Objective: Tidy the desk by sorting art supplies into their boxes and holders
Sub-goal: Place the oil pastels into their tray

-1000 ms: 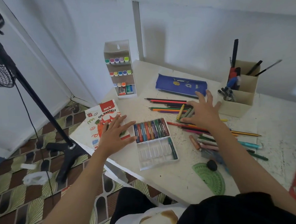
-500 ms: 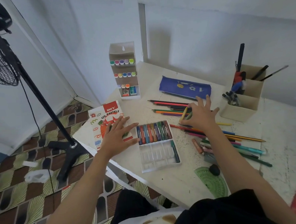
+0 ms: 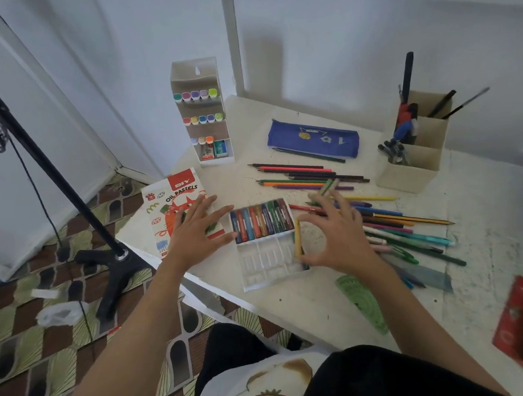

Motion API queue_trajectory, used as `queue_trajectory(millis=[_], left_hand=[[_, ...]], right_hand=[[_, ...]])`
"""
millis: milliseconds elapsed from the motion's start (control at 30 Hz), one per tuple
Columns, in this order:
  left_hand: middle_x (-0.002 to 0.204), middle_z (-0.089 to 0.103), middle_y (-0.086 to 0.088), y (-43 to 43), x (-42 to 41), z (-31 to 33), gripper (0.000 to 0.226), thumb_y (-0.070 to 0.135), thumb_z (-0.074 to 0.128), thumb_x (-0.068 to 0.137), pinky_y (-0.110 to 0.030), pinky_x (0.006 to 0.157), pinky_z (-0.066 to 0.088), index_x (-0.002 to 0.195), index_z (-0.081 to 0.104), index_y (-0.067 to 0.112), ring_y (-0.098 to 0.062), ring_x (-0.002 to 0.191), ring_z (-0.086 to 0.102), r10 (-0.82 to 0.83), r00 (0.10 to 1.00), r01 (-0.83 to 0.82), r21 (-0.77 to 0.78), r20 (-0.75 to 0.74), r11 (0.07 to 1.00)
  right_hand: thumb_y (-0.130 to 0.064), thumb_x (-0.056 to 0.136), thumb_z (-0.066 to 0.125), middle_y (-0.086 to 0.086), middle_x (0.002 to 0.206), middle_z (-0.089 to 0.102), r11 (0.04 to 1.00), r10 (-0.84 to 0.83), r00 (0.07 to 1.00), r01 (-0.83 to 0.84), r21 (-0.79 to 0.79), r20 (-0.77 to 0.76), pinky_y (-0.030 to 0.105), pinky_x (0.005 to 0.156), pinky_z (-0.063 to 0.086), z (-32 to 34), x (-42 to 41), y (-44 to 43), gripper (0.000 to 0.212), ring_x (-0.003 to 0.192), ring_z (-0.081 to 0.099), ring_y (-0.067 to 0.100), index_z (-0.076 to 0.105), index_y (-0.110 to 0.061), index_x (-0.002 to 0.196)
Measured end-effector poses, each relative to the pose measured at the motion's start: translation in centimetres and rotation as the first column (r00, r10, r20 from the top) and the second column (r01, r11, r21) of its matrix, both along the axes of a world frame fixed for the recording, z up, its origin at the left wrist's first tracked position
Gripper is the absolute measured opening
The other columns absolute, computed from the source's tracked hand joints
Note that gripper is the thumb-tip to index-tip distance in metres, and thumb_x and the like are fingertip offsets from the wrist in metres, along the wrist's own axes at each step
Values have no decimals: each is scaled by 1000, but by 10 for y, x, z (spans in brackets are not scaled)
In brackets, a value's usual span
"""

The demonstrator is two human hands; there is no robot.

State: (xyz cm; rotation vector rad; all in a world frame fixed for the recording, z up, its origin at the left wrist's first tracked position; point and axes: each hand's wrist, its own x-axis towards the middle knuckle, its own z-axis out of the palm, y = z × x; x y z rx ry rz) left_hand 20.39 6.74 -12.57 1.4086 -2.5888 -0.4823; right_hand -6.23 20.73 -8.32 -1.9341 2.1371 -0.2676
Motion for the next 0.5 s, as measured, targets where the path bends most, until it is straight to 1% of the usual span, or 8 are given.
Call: queue_trajectory(millis=[133, 267, 400, 500], left_hand=[[158, 14, 9, 0, 0, 1, 79, 82, 22, 68, -46, 116, -7, 139, 28, 49, -14, 146, -2, -5, 1000, 5, 4, 13, 1000], [158, 14, 9, -1, 0, 0, 79, 82, 22, 68, -46, 115, -8, 139, 28, 49, -14, 146, -3, -13, 1000, 13, 0, 23, 1000], [158, 14, 10, -2, 0, 0, 76, 81, 23, 68, -45, 115, -7, 138, 27, 51, -12, 146, -3, -8, 1000, 8, 7, 13, 1000], [157, 15, 9, -1, 0, 1, 78, 81, 23, 68, -46, 115, -7, 139, 30, 49, -13, 146, -2, -12, 1000, 12, 6, 6, 1000]], right_hand=[[-59, 67, 70, -11, 155, 6, 997, -9, 999, 5, 74, 49, 59, 113, 7, -7, 4, 15, 73, 143, -14, 21, 41, -43, 132], [-56, 71, 70, -11, 156, 4, 996, 19, 997, -25, 81, 69, 59, 114, 3, -4, 6, 15, 74, 142, -17, 20, 37, -43, 136], [-57, 74, 67, -10, 156, 2, 989, 91, 996, -93, 111, 17, 62, 112, -2, -2, 10, 10, 75, 142, -21, 20, 33, -42, 139], [-57, 75, 66, -10, 156, 2, 981, 115, 993, -113, 156, -6, 64, 111, -4, -3, 11, 6, 77, 141, -23, 21, 31, -41, 141]])
